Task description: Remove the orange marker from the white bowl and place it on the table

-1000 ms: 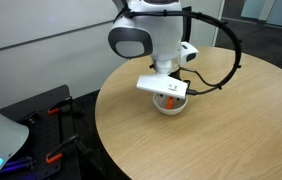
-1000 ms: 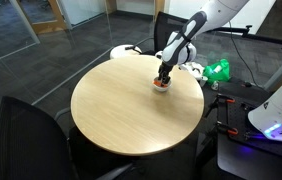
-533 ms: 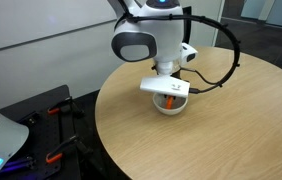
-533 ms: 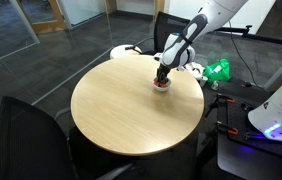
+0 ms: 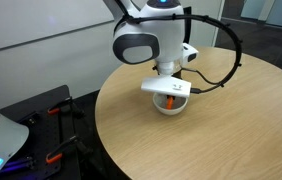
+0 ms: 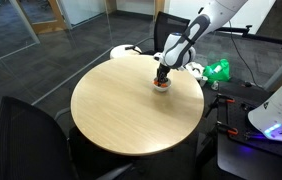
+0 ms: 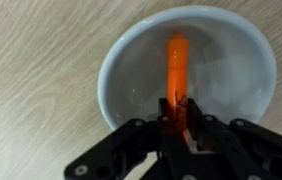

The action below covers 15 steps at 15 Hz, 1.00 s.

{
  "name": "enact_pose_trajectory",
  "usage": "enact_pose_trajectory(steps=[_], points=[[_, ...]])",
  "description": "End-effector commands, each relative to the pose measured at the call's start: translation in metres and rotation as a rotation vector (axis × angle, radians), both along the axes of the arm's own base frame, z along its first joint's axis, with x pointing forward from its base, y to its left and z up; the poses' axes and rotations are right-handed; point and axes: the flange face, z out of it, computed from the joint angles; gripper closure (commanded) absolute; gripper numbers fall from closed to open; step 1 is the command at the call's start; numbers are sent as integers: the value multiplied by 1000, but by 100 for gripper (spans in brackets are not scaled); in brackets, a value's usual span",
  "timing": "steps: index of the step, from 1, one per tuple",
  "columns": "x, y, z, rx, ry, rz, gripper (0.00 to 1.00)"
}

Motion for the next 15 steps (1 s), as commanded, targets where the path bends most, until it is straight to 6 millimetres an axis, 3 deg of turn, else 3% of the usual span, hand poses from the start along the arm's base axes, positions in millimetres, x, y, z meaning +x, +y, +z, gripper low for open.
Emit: enact_pose_trajectory(steps=[1,4,10,15], points=[[-5,8,20,-12,-26,-29,95],[-6,13,35,-15,-27,-27,95],[-1,28,86,-28,-55,-133,95],[17,57,118,9,-5,-237,95]])
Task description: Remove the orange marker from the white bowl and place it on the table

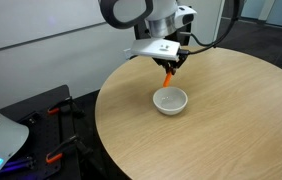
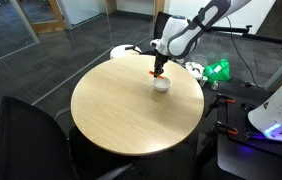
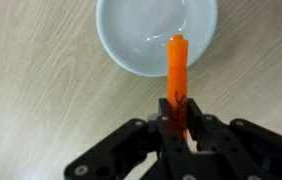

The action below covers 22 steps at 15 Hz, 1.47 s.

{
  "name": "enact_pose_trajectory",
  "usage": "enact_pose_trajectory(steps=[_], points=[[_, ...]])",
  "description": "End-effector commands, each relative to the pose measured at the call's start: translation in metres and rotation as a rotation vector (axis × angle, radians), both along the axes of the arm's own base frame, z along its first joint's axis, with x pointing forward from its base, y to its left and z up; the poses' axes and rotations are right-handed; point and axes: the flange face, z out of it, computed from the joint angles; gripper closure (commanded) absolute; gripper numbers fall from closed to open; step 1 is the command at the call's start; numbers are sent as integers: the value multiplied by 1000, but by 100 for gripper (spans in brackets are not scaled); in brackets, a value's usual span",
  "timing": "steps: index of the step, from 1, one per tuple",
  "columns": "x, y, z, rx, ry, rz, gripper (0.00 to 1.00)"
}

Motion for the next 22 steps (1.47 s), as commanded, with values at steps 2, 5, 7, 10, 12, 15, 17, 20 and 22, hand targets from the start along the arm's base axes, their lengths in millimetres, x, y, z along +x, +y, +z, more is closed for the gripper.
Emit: enact_pose_trajectory(steps=[2,5,7,10,12,15,17,20,22], points=[[12,28,29,17,80,-76,95],[25,47,32,-4,177,-118,95],[34,63,31,-9,227,-142,95],[51,89,19,-14,280,-182,95],[63,106,5,-9,293,-205,95],[77,123,-21,5,303,-227,95],[84,129,-39,6,320,-246,95],[93,137,-61,-4,352,-273,95],[98,141,-74,-13,376,-287,95]])
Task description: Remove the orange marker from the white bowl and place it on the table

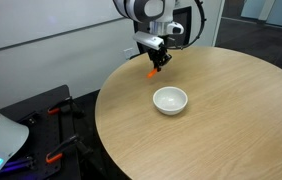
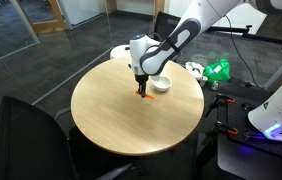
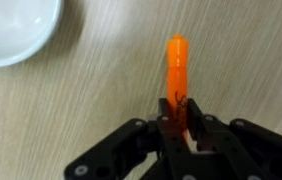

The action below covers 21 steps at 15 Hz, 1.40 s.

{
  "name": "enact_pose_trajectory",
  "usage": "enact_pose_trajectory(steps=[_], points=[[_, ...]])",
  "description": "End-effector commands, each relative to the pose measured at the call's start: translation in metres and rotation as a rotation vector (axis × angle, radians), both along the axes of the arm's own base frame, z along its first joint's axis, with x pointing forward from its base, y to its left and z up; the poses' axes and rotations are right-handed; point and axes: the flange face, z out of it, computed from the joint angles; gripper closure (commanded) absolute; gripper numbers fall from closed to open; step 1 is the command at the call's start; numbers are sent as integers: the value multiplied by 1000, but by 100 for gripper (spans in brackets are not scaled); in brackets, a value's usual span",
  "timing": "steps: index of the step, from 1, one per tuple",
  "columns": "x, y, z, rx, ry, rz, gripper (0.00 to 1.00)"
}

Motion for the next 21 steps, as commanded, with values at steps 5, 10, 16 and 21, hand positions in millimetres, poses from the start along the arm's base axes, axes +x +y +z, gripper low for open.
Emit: enact_pose_trajectory(steps=[5,10,16,21], points=[[22,17,-29,-42,98,-38,47],[20,24,-27,-70,103,-44,10],[2,29,6,-100,58,-35,0],[-28,33,49,-90,15,-18,0]])
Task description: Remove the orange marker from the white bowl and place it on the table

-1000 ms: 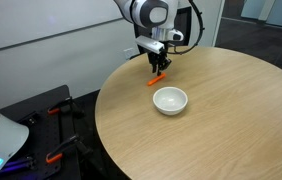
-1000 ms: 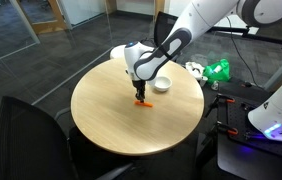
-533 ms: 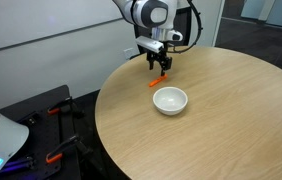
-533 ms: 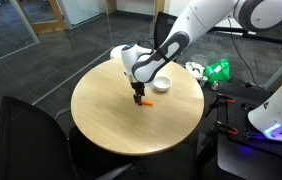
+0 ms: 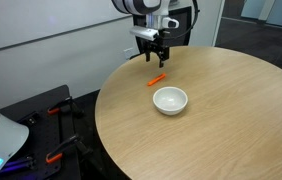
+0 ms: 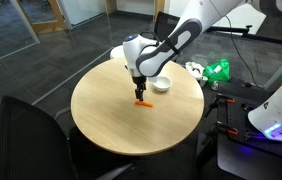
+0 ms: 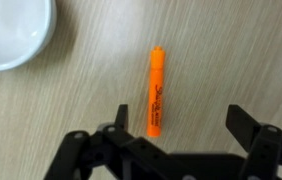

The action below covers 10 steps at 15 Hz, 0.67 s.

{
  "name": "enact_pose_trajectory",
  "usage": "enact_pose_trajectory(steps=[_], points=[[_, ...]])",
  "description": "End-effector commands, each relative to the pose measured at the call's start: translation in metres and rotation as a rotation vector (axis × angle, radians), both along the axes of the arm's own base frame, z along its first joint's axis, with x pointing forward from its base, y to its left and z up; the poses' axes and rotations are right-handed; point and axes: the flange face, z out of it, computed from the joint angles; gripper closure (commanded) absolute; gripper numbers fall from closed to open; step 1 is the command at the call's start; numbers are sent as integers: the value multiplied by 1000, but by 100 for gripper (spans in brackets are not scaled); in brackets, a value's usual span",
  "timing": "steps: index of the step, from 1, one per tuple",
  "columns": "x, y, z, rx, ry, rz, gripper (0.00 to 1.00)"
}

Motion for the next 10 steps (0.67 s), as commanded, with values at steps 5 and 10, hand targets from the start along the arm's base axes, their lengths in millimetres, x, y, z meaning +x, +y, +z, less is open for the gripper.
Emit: enact_pose_trajectory(steps=[5,10], points=[[-72,-1,75,-15,-93,1,0],[-106,-5,101,-16,-125,4,0]])
